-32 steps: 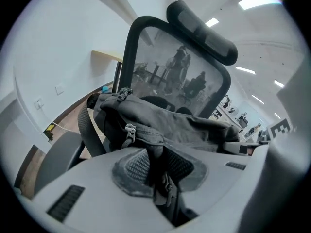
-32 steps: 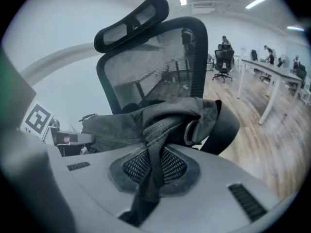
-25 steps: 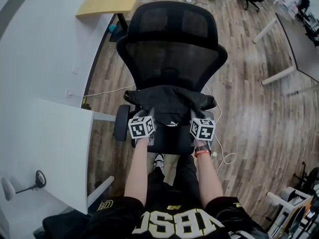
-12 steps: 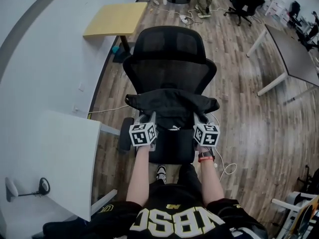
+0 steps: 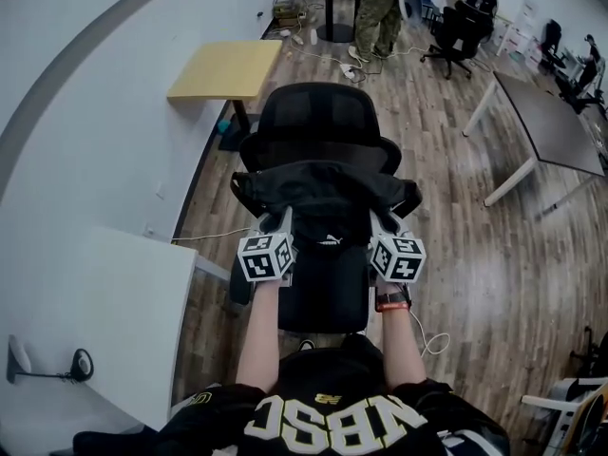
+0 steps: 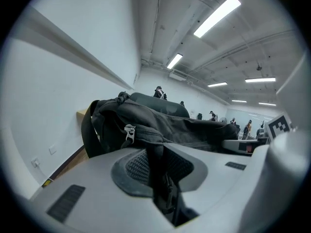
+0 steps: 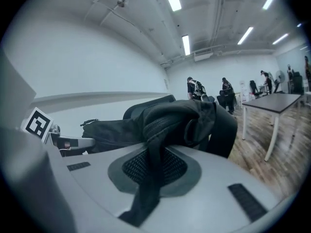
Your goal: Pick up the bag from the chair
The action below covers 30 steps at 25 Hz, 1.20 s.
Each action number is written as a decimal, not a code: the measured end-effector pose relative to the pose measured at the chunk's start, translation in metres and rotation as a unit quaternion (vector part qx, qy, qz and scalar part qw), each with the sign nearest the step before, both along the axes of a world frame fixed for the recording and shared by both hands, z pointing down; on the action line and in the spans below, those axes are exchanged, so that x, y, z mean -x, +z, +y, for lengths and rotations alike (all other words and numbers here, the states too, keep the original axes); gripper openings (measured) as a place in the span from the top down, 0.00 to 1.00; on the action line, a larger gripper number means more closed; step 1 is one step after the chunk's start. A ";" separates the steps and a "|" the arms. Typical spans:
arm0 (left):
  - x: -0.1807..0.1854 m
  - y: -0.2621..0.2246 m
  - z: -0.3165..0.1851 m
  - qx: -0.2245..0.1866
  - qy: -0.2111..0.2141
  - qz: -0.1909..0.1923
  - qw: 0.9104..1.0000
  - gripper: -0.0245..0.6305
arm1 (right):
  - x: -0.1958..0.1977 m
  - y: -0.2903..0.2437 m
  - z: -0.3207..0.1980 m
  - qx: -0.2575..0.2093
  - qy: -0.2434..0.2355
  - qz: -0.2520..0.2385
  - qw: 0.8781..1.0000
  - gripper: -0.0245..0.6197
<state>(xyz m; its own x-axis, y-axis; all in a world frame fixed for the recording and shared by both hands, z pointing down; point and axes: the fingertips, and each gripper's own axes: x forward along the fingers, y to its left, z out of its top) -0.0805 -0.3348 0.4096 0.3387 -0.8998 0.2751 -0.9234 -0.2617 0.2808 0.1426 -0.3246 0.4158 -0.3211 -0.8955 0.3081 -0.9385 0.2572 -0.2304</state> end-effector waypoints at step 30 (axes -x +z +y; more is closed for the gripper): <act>-0.013 -0.169 0.009 -0.196 -0.006 -0.037 0.980 0.85 | -0.008 -0.159 0.002 -0.168 -0.023 0.018 0.985 0.90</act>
<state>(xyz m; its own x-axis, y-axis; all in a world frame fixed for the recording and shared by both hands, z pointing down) -0.0679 -0.3256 0.2411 0.3198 -0.9450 -0.0683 -0.9411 -0.3252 0.0928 0.1505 -0.3230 0.2566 -0.3577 -0.9338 0.0081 -0.9301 0.3555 -0.0926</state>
